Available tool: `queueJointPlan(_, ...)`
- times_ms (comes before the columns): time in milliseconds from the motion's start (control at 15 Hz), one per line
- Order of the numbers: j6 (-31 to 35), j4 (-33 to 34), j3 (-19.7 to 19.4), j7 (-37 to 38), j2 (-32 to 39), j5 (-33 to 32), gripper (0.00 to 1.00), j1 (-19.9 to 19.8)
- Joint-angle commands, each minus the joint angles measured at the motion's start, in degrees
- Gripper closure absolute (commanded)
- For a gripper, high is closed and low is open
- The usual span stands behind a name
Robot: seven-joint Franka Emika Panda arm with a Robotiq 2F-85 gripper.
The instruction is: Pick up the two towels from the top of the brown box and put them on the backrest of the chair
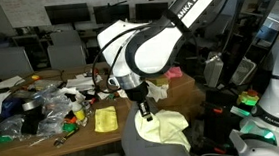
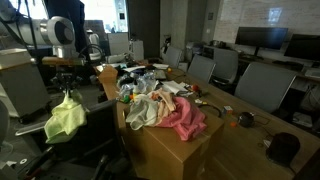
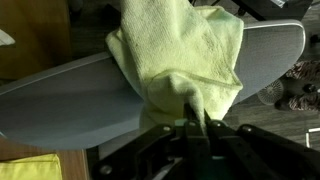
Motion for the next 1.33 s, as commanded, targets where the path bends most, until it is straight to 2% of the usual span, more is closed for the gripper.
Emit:
queueJointPlan(0, -1.83, 3.43, 0.37, 2.27, 2.43, -1.61, 0.70, -0.81)
queueJointPlan(67, -1.78, 3.63, 0.38, 2.50, 2.63, -1.67, 0.65, -0.89)
queueJointPlan(467, -2.10, 4.04, 0.04, 2.54, 2.44, -1.72, 0.18, -1.78)
queueJointPlan(667, -1.29, 3.67, -0.87, 2.43, 1.56, -0.79, 0.00, -3.44)
queueJointPlan(1267, 5.53, 7.27, -11.23, 7.33, 2.26, -0.43, 0.00, -14.59)
